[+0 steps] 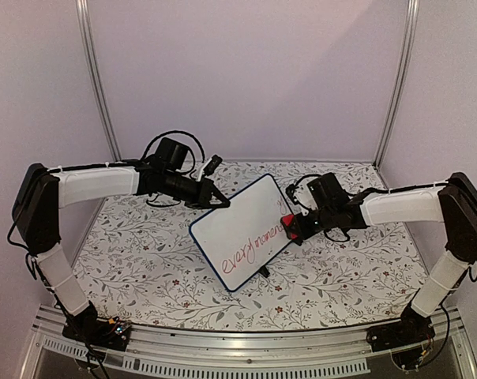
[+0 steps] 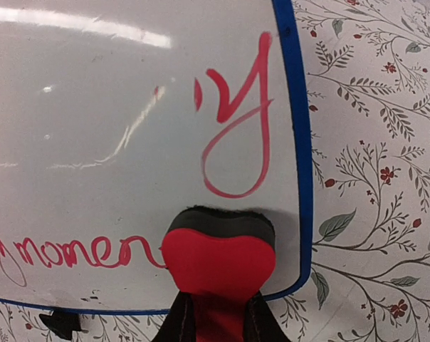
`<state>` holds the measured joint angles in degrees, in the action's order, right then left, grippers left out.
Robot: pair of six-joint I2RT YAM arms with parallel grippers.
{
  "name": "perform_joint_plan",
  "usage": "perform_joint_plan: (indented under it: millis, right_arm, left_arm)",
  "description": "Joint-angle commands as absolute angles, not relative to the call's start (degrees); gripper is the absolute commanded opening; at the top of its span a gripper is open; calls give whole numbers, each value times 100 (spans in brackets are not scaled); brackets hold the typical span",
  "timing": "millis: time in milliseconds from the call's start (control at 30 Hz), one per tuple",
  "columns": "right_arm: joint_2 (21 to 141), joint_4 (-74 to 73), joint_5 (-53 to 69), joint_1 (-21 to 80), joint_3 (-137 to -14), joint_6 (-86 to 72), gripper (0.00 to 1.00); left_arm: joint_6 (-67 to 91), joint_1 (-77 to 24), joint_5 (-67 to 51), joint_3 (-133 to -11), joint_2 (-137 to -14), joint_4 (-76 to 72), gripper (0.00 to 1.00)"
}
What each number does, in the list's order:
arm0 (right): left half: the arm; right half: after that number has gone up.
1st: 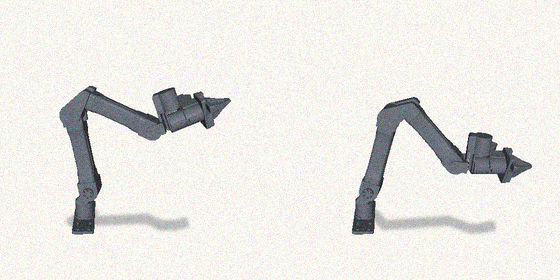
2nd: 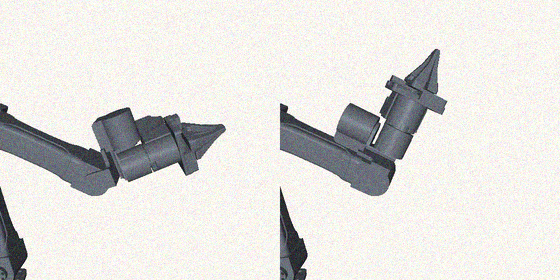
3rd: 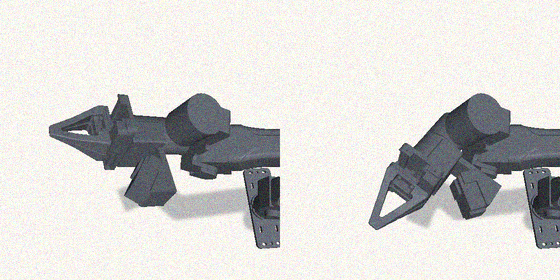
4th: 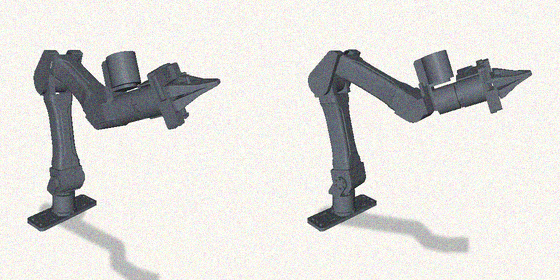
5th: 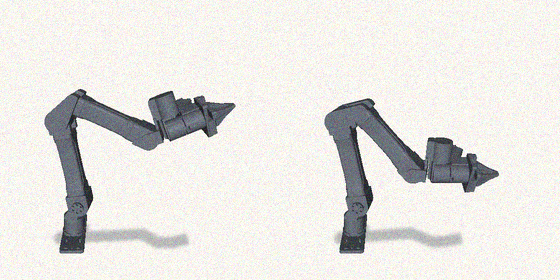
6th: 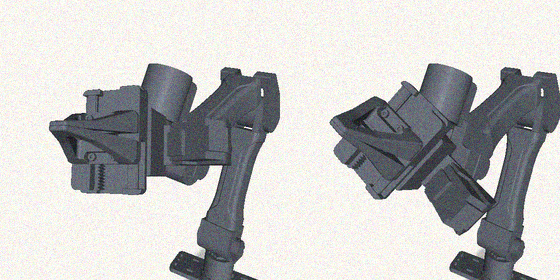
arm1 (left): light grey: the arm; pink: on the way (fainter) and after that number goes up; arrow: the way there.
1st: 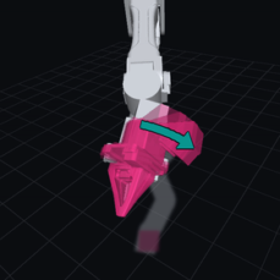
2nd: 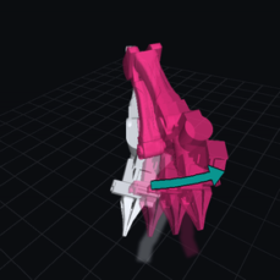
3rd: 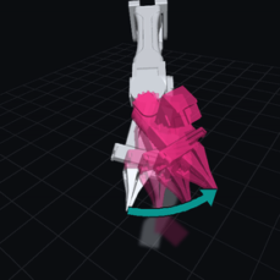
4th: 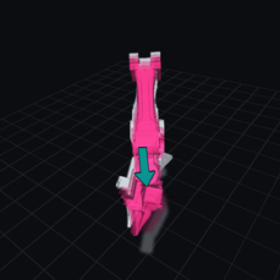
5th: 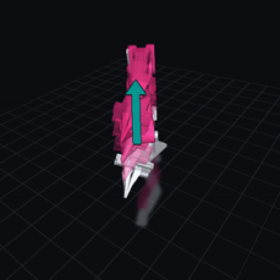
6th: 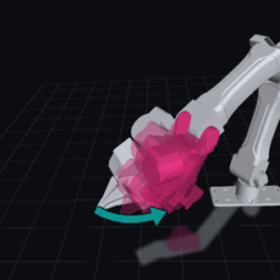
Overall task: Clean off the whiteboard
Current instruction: Erase the whiteboard at the center of the board.
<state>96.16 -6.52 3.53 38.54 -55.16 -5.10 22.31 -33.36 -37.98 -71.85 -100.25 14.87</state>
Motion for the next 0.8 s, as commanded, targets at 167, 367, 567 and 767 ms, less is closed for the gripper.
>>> perform_joint_plan:
  millis: [167, 367, 567, 767]
  right_arm:
    - [9698, -898, 435, 3858, -5738, -525, 2]
    - [10042, -949, 169, 3858, -6468, -472, 3]
    - [10318, -1091, 180, 3854, -7083, -364, 3]
    - [10453, -1208, 159, 3853, -7531, -249, 3]
  left_arm:
    - [2033, -3489, -4122, -7242, -9994, 1521, 0]
    - [2026, -3489, -4122, -7236, -9993, 1523, 0]
    - [2020, -3495, -4144, -7242, -9991, 1530, 0]
    - [2017, -3490, -4150, -7242, -9969, 1529, 0]
